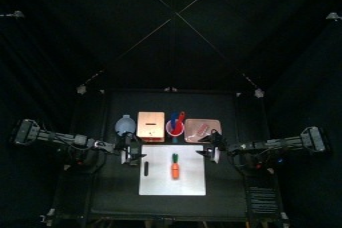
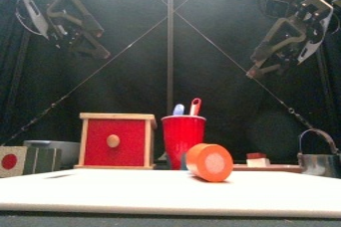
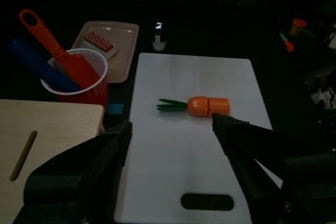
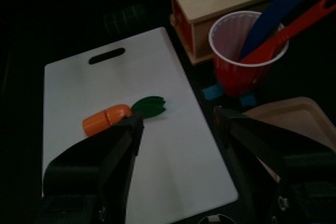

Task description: Put carrot into bowl

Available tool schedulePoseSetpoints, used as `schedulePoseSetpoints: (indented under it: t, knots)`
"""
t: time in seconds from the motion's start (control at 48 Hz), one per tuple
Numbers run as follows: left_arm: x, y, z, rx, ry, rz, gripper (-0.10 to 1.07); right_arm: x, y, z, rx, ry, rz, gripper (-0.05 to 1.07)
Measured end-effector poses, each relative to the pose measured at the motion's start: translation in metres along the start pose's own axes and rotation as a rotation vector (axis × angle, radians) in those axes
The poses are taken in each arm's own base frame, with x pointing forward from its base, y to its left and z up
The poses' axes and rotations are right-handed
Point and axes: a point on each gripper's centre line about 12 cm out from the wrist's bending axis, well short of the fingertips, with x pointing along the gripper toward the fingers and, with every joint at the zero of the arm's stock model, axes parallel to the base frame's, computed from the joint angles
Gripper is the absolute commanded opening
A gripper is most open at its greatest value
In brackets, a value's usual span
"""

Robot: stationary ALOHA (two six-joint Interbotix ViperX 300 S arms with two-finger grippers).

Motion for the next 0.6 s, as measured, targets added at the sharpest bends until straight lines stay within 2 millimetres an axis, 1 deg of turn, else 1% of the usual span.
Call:
schedulePoseSetpoints:
  t: [0.229, 0.354, 0.438, 0.542, 0.604]
  knots:
    - [0.001, -0.005, 0.001, -0.007, 0.001, -0.038, 0.98, 0.0, 0.0, 0.0, 0.004, 0.002, 0.0, 0.91]
    - [0.01, -0.009, 0.008, -0.028, 0.01, -0.056, 0.98, 0.0, 0.0, 0.0, 0.004, 0.001, 0.0, 0.91]
    - [0.023, -0.013, 0.013, -0.08, 0.031, -0.058, 0.98, 0.0, 0.0, -0.001, 0.003, 0.002, 0.0, 0.91]
    - [0.046, -0.016, 0.012, -0.133, 0.082, -0.048, 0.98, 0.0, 0.0, 0.0, 0.004, 0.001, 0.0, 0.91]
    - [0.065, -0.015, 0.009, -0.187, 0.125, -0.022, 0.98, 0.0, 0.0, 0.0, 0.005, 0.001, -0.001, 0.91]
